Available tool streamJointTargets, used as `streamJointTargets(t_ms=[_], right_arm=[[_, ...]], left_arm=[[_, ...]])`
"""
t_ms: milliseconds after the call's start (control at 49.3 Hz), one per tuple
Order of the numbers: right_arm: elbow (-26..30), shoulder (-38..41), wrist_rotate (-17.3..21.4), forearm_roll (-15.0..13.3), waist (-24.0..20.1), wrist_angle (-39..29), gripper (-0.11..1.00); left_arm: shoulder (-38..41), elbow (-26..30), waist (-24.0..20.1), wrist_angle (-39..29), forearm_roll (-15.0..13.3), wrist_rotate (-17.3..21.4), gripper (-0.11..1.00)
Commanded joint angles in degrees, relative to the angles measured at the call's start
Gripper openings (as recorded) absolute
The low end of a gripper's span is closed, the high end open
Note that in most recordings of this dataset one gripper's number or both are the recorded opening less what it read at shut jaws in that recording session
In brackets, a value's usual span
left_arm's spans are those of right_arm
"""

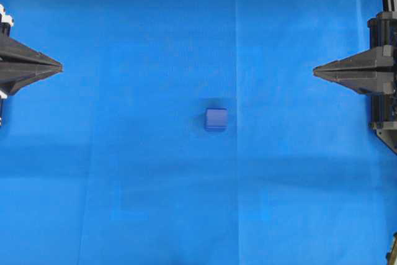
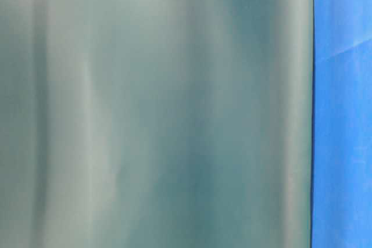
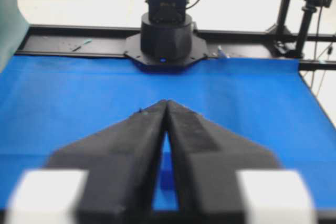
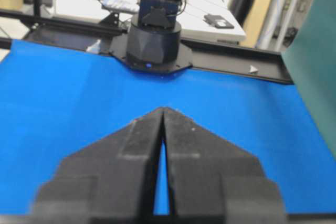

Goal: Handover the blue block to the right arm after grasping it with the left arm, then place it in the designated position.
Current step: 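Open both grippers and move the left gripper toward the blue cube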

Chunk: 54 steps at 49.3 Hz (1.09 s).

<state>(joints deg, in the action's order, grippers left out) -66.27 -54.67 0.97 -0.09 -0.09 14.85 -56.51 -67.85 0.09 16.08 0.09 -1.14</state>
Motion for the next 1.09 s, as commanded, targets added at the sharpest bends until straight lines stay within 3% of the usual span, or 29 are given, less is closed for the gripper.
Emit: streamJointTargets(t_ms=[0,101,203,264,324,689,1075], right_arm=[[1.4,0.4,0.9,0.3,0.0,0.3,0.10],[1.3,0.6,2.0,0.4,0.0,0.0,0.35],[1.3,1.0,2.1,0.3,0.0,-0.7,0.68],[1.3,1.1,2.3,0.3,0.0,-0.8,0.85],[1.3,1.1,2.3,0.4,0.0,-0.8,0.95],[1.5,1.1,2.3,0.3,0.2,-0.5,0.97],[1.7,1.3,2.3,0.4,0.8,-0.4,0.97]], left_arm=[[0.2,1.4,-0.2,0.4,0.1,-0.1,0.18],[0.4,1.3,-0.2,0.3,0.1,-0.1,0.48],[0.5,1.2,-0.2,0.3,0.1,-0.1,0.78],[0.5,1.2,-0.2,0.3,0.1,-0.1,0.89],[0.5,1.2,-0.3,0.3,0.1,-0.1,0.93],[3.3,1.8,-1.1,3.6,0.1,-0.2,0.93],[21.4,9.8,-1.6,11.9,0.1,-0.2,0.93]])
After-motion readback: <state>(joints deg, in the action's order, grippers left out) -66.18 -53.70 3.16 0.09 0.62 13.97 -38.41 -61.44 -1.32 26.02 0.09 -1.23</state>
